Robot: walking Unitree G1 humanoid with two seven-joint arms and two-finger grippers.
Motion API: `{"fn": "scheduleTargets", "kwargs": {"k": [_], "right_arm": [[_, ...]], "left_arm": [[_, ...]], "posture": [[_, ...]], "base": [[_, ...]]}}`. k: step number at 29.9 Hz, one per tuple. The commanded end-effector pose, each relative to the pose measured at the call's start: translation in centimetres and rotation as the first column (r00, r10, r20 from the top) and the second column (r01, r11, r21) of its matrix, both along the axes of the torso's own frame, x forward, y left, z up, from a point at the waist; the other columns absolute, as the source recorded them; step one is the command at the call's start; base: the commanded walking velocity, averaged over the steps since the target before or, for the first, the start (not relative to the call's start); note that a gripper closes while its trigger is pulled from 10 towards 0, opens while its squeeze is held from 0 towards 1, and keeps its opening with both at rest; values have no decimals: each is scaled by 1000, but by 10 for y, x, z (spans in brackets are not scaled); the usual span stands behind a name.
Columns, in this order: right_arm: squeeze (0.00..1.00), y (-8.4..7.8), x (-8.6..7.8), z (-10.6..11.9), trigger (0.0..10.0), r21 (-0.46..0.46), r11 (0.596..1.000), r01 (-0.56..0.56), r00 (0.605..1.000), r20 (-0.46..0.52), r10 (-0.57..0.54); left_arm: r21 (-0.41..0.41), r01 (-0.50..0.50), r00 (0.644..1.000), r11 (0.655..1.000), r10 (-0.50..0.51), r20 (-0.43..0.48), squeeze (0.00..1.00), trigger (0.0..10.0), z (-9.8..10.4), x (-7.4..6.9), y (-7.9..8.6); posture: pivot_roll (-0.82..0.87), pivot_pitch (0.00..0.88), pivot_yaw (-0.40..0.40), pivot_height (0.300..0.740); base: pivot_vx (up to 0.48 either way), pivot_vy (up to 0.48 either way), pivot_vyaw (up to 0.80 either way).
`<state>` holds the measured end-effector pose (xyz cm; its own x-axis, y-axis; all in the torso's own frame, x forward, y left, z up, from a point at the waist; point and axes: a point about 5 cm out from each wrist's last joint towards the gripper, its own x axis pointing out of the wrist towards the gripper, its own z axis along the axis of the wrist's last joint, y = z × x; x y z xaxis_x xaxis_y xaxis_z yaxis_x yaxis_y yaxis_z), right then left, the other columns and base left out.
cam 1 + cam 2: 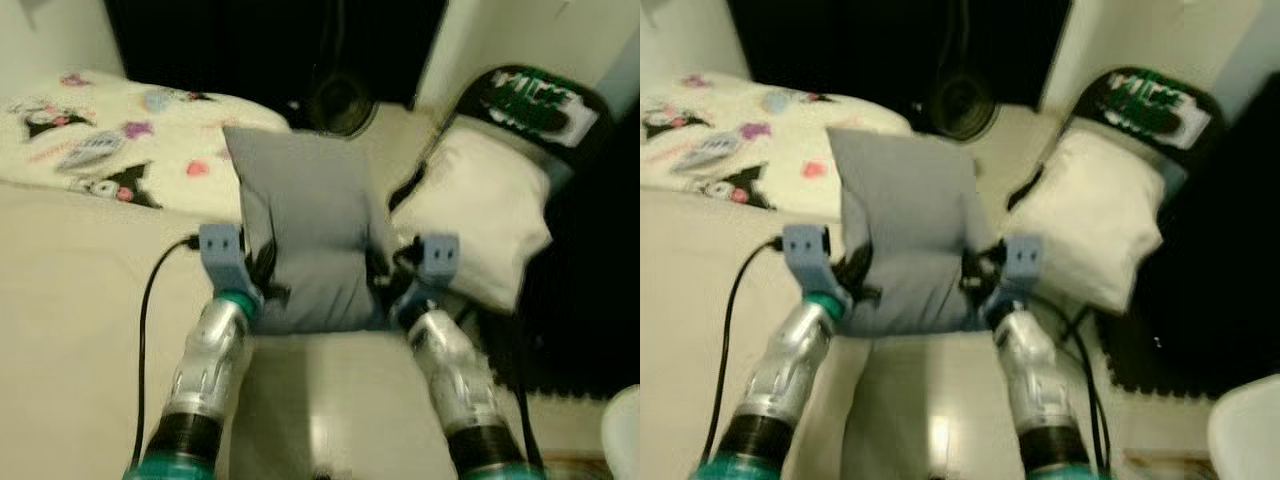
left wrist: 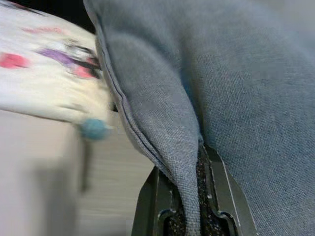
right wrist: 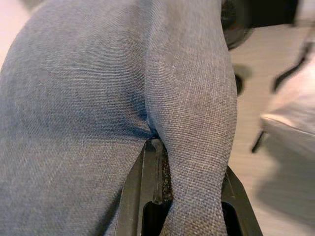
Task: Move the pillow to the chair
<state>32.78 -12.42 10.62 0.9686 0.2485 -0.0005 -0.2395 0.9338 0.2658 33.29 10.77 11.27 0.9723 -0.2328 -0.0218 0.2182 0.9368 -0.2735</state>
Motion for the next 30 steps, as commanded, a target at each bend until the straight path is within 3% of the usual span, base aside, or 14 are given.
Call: {"fn": "scheduleTargets", "kwargs": {"k": [1, 10, 15, 24, 30], "right_arm": [[0, -3, 1, 11, 10000, 11, 1000, 19, 998, 56, -20], [0, -10, -4, 7, 10000, -6, 999, 39, 998, 53, -38], [0, -12, -7, 6, 10000, -7, 998, 59, 997, 53, -59], [0, -9, -8, 7, 10000, 14, 998, 65, 997, 45, -65], [0, -12, -12, 6, 10000, 5, 997, 77, 996, 42, -77]], "left_arm": [[-7, 38, 999, 999, -38, -8, 0, 10000, -3, -3, -6], [116, 68, 997, 991, -70, 13, 0, 10000, -4, -6, -13], [106, 61, 998, 992, -64, 28, 0, 10000, -1, -5, -11], [80, 131, 991, 988, -133, 21, 0, 10000, 0, -8, -26], [73, 139, 990, 988, -141, 26, 0, 10000, -1, -12, -25]], "posture": [[-5, 0, 37, 740], [-6, 0, 38, 740], [-19, 0, 50, 740], [-20, 0, 65, 740], [-39, 0, 82, 740]], "base": [[0, 0, -800], [0, 0, -800], [0, 0, -800], [0, 0, -800], [0, 0, -800]]}}
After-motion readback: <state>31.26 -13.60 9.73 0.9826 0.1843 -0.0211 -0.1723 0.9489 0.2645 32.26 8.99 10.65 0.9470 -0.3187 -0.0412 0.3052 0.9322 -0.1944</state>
